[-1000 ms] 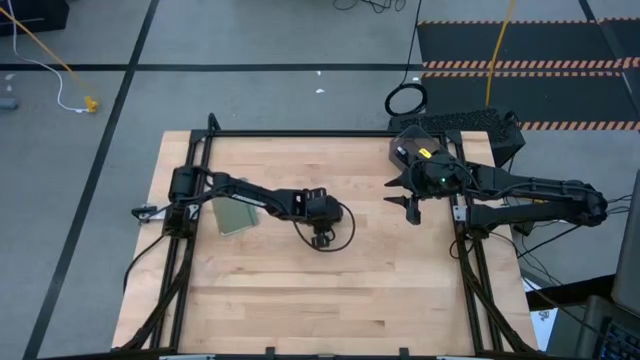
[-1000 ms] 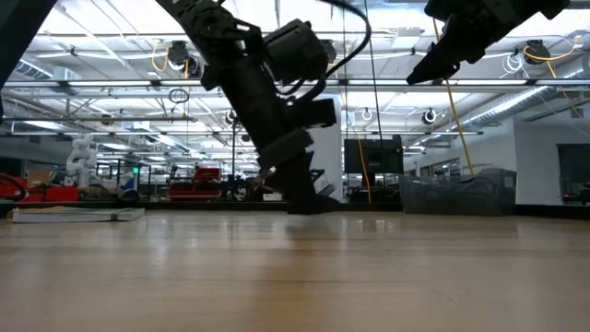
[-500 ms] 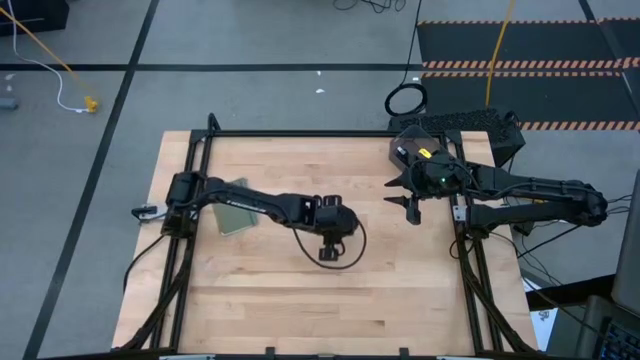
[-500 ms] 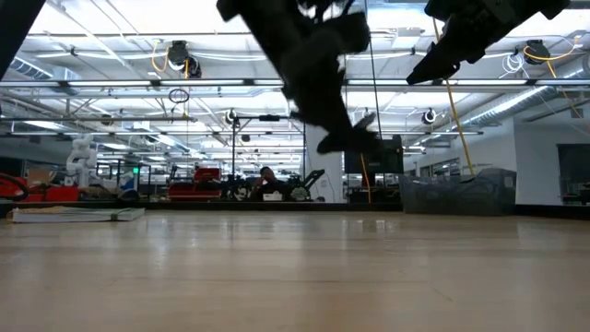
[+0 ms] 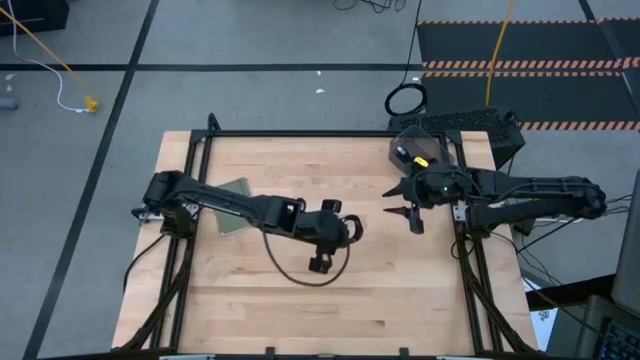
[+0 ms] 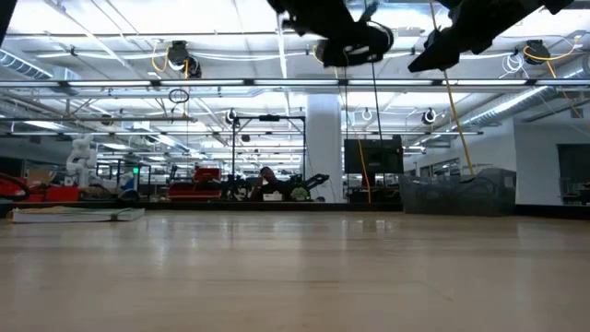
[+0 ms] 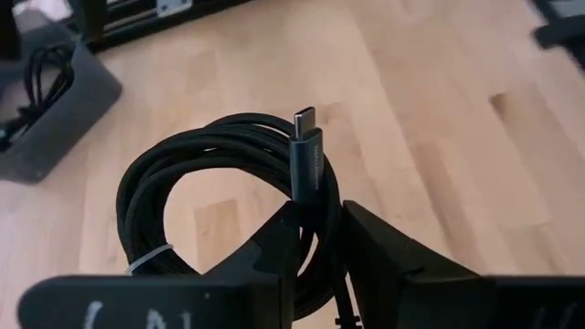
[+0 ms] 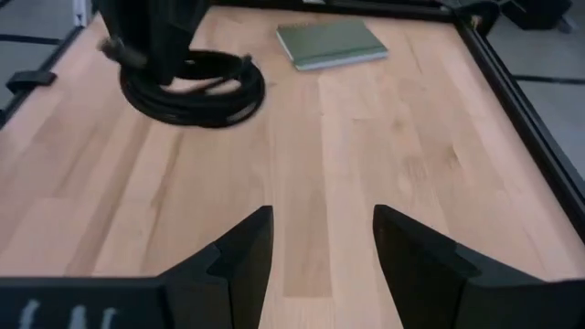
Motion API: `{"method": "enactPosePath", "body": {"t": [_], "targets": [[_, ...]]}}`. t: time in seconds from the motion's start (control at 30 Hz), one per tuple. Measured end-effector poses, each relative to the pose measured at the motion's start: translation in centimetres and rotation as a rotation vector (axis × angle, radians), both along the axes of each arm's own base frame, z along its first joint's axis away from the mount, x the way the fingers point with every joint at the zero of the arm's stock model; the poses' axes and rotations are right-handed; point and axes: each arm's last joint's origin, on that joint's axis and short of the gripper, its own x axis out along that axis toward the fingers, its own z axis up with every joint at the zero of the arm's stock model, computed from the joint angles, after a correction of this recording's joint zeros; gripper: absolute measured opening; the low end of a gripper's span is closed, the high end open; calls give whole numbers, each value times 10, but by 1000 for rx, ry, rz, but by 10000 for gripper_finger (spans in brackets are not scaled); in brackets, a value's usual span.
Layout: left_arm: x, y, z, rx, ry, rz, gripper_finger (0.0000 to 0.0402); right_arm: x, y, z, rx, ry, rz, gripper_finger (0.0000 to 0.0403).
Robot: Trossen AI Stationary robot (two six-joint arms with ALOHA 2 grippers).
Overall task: Pick and place USB-C Cables
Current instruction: Put the black charger cable into the black bin
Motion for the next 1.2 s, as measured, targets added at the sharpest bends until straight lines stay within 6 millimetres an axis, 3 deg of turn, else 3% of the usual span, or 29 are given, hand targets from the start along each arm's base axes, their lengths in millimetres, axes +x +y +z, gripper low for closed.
{"method": "enactPosePath", "body": {"t": [0.2,0.47,0.83,1.2], "targets": [[-11,-8,15,21,-25,-54,81,3,8,4,-9,-55,49,183],[-8,-12,20,30,-96,-123,81,17,31,6,-105,-124,215,183],[-1,5,-1,-47,-137,-197,81,28,71,-1,-428,-142,288,187],[3,15,-7,-134,-196,-274,81,45,91,-14,-623,-136,333,229]]}}
